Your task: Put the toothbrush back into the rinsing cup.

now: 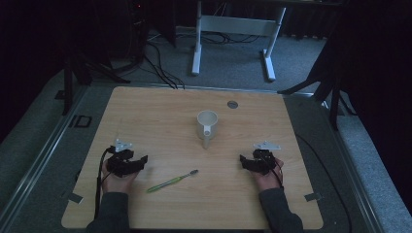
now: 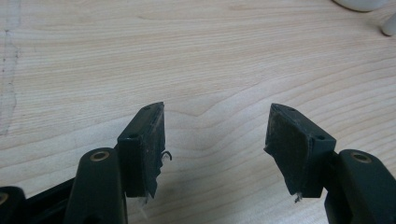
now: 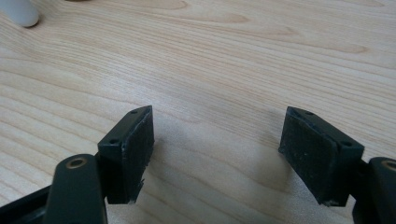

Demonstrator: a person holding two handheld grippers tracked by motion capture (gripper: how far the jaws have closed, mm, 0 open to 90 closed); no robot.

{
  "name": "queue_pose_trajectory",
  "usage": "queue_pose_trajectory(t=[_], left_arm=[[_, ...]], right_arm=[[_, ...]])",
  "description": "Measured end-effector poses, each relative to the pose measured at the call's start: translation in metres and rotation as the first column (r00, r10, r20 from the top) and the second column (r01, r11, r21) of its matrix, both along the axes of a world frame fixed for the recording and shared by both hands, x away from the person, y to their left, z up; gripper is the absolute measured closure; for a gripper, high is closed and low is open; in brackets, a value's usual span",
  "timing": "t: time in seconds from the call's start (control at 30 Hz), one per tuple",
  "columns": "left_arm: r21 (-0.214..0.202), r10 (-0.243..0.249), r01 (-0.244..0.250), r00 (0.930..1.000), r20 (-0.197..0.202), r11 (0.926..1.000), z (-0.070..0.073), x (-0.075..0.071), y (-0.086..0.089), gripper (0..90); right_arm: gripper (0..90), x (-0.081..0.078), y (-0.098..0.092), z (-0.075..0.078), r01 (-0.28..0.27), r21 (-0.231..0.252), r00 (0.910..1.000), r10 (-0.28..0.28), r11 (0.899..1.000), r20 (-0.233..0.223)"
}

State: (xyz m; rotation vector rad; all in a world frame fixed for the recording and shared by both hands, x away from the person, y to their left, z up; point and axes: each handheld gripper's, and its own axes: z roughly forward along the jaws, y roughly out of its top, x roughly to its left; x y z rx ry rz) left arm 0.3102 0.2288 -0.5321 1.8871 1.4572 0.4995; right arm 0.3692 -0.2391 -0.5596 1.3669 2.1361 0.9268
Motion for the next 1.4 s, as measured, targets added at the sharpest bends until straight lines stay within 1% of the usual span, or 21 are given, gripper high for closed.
queue_pose_trajectory(t=[0.07, 0.17, 0.2, 0.27, 0.47, 0.6, 0.77, 0.9, 1.23, 1.4], left_arm=[[0.004, -0.007, 0.007, 1.0000, 0.003, 1.0000, 0.002, -0.002, -0.001, 38.1], [0.004, -0.007, 0.007, 1.0000, 0.003, 1.0000, 0.002, -0.002, -0.001, 38.1], [0.007, -0.018, 0.018, 0.9998, 0.013, 0.9998, 0.006, -0.004, -0.002, 38.1], [0.003, -0.023, 0.023, 0.9995, 0.020, 0.9997, 0.009, -0.006, -0.003, 38.1], [0.013, -0.050, 0.049, 0.9981, 0.036, 0.9987, 0.018, -0.008, -0.006, 38.7], [0.012, -0.064, 0.064, 0.9967, 0.050, 0.9979, 0.024, -0.009, -0.008, 39.5], [0.018, -0.088, 0.087, 0.9945, 0.056, 0.9960, 0.031, -0.011, -0.011, 40.0], [0.014, -0.106, 0.106, 0.9924, 0.062, 0.9943, 0.037, -0.012, -0.013, 41.7], [0.011, -0.125, 0.125, 0.9900, 0.064, 0.9921, 0.047, -0.014, -0.015, 45.0], [0.019, -0.143, 0.142, 0.9876, 0.065, 0.9897, 0.052, -0.015, -0.018, 46.3]], right_arm=[[25.8, 0.000, 0.000, 0.000, 0.000, 0.000, 1.0000, 0.000, 1.000, 0.000], [25.8, 0.000, 0.000, 0.000, 0.000, 0.000, 1.0000, 0.000, 1.000, 0.000], [25.8, 0.000, 0.000, 0.000, 0.000, 0.000, 1.0000, 0.000, 1.000, 0.000], [25.8, 0.000, 0.000, 0.000, 0.000, 0.000, 1.0000, 0.000, 1.000, 0.000], [25.8, 0.000, 0.000, 0.000, 0.000, 0.000, 1.0000, 0.000, 1.000, 0.000], [25.8, 0.000, 0.000, 0.000, 0.000, 0.000, 1.0000, 0.000, 1.000, 0.000], [25.8, 0.000, 0.000, 0.000, 0.000, 0.000, 1.0000, 0.000, 1.000, 0.000], [25.8, 0.000, 0.000, 0.000, 0.000, 0.000, 1.0000, 0.000, 1.000, 0.000], [25.8, 0.000, 0.000, 0.000, 0.002, 0.002, 1.0000, -0.002, 1.000, 0.000], [25.8, 0.000, 0.000, 0.000, 0.002, 0.001, 1.0000, -0.002, 1.000, 0.000]])
